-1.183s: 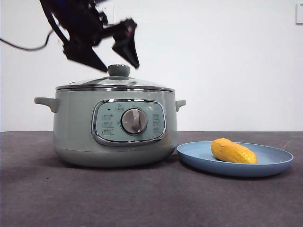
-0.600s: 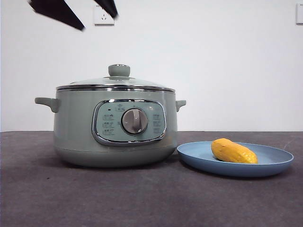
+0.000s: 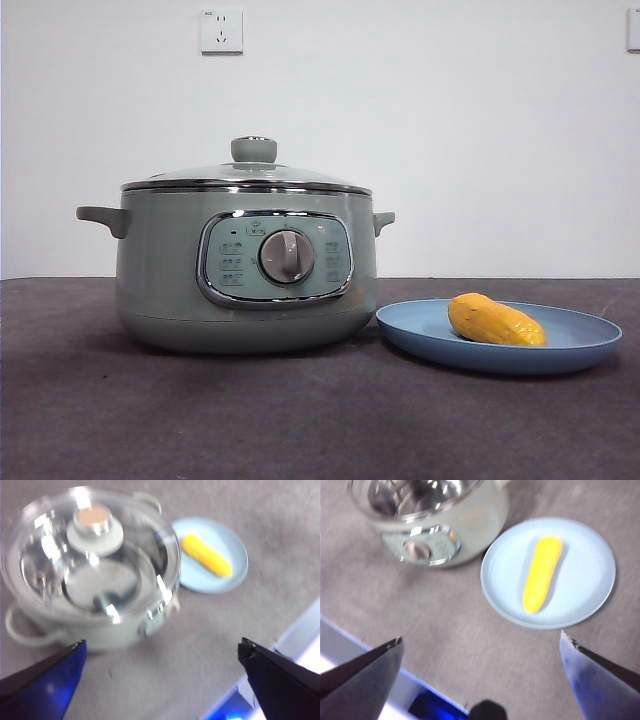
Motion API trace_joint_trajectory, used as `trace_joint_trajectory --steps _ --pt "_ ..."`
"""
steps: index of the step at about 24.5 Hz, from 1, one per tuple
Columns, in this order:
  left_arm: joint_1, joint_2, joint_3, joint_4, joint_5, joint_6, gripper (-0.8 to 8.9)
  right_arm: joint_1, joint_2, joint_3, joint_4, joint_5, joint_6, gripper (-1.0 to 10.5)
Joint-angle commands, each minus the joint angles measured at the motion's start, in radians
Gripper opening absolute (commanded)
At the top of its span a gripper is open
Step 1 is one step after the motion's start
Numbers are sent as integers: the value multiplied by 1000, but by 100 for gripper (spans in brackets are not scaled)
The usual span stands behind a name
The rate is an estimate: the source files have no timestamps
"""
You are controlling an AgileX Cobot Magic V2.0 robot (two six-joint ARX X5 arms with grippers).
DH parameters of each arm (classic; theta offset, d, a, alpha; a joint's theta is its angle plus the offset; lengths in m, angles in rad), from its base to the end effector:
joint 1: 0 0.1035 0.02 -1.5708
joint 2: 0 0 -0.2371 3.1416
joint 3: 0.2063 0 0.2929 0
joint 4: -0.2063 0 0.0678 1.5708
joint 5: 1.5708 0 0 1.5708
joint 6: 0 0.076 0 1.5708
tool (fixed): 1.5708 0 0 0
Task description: Take the corn out from the steamer,put the corn on the plate,close the lid
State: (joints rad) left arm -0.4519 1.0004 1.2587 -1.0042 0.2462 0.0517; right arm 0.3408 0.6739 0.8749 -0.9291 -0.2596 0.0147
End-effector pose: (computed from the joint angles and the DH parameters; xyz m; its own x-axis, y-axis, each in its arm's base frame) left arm 0.2238 -0.1292 0.3383 0.5344 -0.5303 -0.6582 0.6153 0.7779 -0.1272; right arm 0.1906 0.0883 0.2735 0.5941 0.4831 -0.6431 -0.4943 0.8500 0.1818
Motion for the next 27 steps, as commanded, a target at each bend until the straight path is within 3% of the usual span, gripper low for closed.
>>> trace_joint_trajectory --steps 1,5,6,11,12,27 --pt "1 -11 -6 -60 2 -6 530 2 0 -4 -23 -5 -26 563" --pt "1 -11 -6 -122 0 -6 527 2 0 -4 -37 -5 -27 551" --pt "1 -11 -6 -130 0 -6 485 2 0 -4 -39 -5 -27 489" --pt "1 -11 -6 -134 -1 -6 33 2 0 -4 -41 -4 -27 -28" --pt "1 -11 -6 -133 -2 -6 -22 2 0 -4 -41 -4 -27 -5" --pt "1 -11 -6 -119 -8 -2 -5 2 0 -4 -43 2 -16 1"
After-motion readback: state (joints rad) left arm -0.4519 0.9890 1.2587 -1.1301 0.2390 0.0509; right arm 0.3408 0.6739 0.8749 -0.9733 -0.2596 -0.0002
